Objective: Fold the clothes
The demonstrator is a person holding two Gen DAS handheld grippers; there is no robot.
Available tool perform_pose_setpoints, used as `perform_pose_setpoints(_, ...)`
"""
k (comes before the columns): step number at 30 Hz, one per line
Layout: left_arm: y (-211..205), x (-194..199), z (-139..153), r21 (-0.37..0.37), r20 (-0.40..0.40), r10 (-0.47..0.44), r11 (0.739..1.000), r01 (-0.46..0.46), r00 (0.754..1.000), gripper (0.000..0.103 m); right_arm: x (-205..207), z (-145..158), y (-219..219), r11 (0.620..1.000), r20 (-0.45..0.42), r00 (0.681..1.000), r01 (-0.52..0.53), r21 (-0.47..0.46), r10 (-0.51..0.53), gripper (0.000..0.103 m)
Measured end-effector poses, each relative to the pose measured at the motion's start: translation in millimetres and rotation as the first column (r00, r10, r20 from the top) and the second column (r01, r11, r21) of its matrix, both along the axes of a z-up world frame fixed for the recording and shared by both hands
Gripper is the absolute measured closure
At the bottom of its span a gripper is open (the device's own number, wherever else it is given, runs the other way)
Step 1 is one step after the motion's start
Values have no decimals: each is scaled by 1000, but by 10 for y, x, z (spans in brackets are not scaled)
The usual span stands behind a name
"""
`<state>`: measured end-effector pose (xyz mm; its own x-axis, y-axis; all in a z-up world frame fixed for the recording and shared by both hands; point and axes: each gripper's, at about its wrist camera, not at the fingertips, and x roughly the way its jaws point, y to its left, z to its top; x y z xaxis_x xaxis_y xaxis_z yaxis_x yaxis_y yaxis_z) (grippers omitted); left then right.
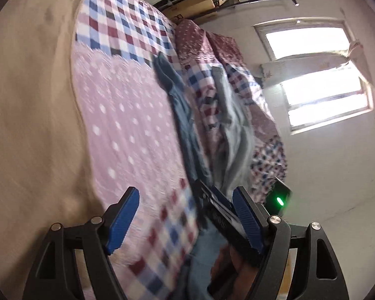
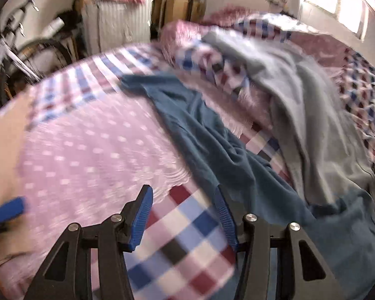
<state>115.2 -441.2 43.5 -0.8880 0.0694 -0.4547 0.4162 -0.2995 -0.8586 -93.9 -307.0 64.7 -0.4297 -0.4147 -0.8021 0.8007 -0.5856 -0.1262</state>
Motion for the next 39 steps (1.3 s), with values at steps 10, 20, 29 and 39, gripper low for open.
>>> perform_pose_setpoints(10, -2, -127, -73, -9, 52, -46, 999, 47, 998, 22, -388, -360, -450, 995, -52, 999, 20, 94, -15, 103)
perform_pose_setpoints(20, 156, -181, -73, 4, 53, -60, 998, 60, 997, 22, -359, 562, 1205, 917, -48, 944, 305, -258, -327, 102)
perform_pose_setpoints(29, 210, -194, -50, -2, 48, -58, 998, 58, 997, 22, -265, 528, 1705, 895, 6, 904, 424, -142, -428, 53)
perform_pose_setpoints(39, -15, 36, -89, 35, 50, 74, 997, -76, 996, 22, 0, 72, -197, 998, 7, 1000, -21, -64, 21, 48)
